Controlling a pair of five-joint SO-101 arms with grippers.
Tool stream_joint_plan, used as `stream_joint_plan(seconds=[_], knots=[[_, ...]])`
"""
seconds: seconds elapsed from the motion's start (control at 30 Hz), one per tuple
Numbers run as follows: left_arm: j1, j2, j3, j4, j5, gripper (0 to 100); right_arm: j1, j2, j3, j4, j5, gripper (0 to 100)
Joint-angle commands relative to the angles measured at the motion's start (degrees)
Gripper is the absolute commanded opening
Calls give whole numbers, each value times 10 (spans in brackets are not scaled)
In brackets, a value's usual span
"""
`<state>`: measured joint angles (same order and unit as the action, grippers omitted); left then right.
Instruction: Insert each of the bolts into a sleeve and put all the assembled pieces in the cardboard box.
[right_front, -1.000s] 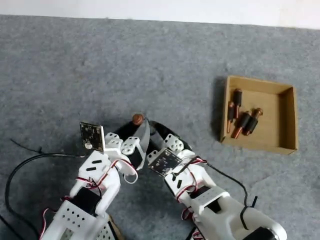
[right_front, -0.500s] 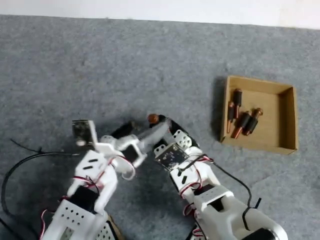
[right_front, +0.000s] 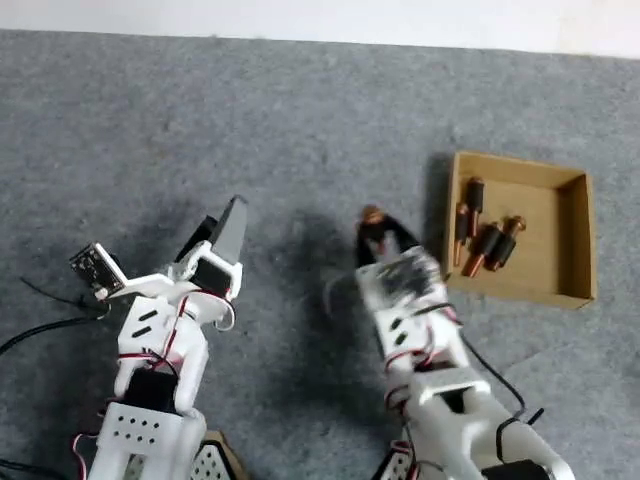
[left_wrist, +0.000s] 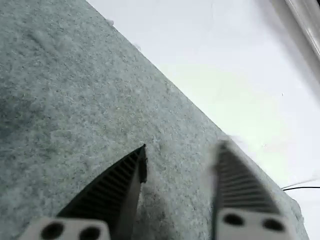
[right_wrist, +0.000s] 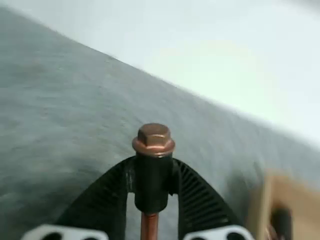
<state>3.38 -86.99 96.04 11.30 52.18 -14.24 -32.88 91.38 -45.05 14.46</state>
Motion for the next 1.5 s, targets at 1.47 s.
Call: stream_joint_plan(seconds=[1.47], knots=[[-2, -4, -3, -15, -76, 21, 333, 323, -889, 931, -205, 277]])
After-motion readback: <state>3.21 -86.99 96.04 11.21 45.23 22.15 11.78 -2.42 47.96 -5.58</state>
